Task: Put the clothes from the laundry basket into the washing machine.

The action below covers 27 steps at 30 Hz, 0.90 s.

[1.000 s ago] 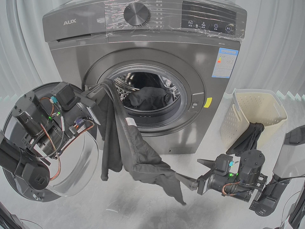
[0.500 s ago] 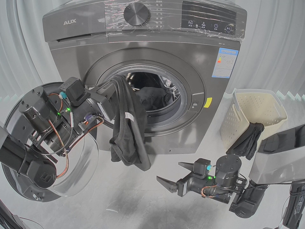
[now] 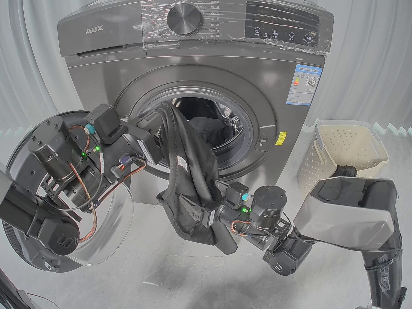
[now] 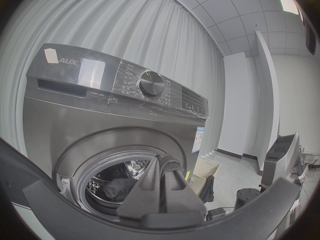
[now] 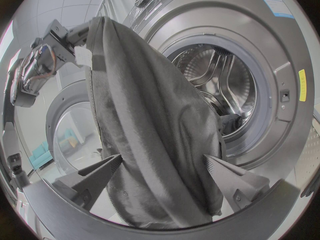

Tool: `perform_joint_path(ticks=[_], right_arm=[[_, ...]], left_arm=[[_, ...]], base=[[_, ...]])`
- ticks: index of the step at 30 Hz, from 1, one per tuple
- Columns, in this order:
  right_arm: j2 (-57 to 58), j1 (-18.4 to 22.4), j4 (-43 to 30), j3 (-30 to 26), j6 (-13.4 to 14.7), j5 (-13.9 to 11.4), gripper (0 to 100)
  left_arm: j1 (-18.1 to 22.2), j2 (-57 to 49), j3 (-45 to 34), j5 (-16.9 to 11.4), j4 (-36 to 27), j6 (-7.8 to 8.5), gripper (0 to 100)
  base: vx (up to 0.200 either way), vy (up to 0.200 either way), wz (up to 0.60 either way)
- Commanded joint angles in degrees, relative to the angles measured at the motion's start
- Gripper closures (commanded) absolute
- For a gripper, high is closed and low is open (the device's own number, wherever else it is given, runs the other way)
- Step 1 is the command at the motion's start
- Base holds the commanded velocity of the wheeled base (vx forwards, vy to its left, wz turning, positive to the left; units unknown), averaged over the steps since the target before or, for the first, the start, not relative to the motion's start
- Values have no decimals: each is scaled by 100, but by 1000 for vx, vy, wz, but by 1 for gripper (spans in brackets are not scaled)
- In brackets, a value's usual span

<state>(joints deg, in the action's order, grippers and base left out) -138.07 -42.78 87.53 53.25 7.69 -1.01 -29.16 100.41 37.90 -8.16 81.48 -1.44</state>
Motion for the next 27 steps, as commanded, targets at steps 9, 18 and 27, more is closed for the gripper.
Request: perform_joint_path(ticks=[9,18,27], right_arm=[[-1020,33,-676,1988,-180,136,0],[-1064,-29,-597,2058,-154,154,100],[-862,120,-588,1873,-128,295,100]], left_arm=[[-178,22,95,16,-71,-14,100],[-318,22,112,51,-89,-14,100],[-55,66,7,104,-115,-6,100]], base=[[0,0,0],[0,0,0],[0,0,0]])
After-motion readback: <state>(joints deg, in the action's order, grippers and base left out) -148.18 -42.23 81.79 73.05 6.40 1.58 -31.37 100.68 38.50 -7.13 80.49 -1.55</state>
